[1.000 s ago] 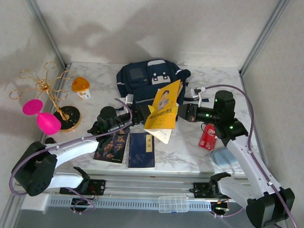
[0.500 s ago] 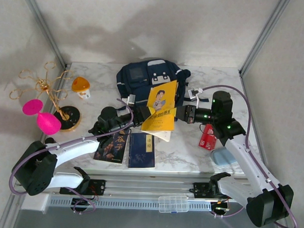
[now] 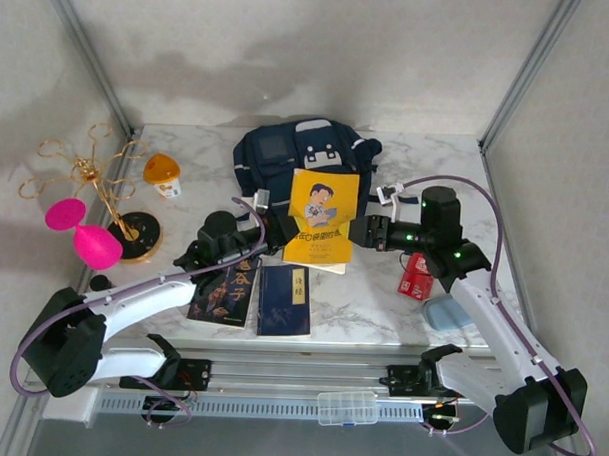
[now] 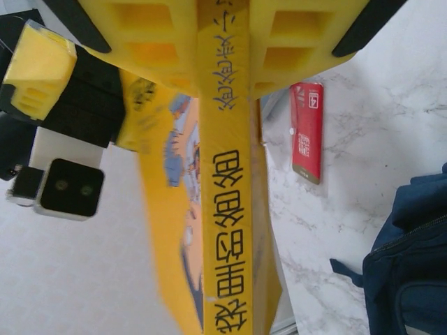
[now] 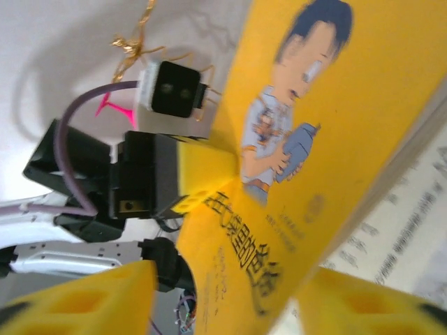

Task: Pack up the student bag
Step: Pick up the pencil case from the center of the table.

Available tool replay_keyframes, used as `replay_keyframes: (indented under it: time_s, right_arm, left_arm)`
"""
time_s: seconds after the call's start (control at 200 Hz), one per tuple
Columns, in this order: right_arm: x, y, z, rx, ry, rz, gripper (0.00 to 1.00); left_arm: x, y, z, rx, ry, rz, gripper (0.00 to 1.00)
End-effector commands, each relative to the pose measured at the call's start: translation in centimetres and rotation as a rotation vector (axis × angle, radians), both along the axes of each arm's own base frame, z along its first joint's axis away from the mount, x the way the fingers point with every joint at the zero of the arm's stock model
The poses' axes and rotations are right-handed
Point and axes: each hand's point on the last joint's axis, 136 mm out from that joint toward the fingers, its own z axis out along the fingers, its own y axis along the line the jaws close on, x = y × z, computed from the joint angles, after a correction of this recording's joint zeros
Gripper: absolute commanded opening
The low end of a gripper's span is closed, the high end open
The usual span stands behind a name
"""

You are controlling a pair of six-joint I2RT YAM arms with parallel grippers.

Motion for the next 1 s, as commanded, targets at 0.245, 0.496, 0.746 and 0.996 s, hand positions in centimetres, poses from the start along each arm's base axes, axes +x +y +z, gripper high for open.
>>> replay_keyframes:
  time_s: [0.245,0.496,0.746,0.996]
  right_arm:
    - [0.5,-1.0,-2.3,0.074,0.149,-0.043,0.99]
    - [-1.1,-0.1,2.8,0.29,0.073,0.078,0.94]
    - [0.3,-0.4,0.8,0.203,0.11,0.001,0.54]
    - [1.6,-1.1,-0.7,0.152,0.142,-0.073,0.08]
  left_arm:
    - [-0.1,-2.0,9.0,-0.212,-0.187,-0.072,0.0]
    - [1.5,-3.3,7.6,-0.162,-0.145,-0.038,0.0]
    - [3.0,-3.2,4.2,-0.012,-0.088,0.027,0.0]
    - [3.1,-3.2,3.1,0.061,-0.086,0.026,0.0]
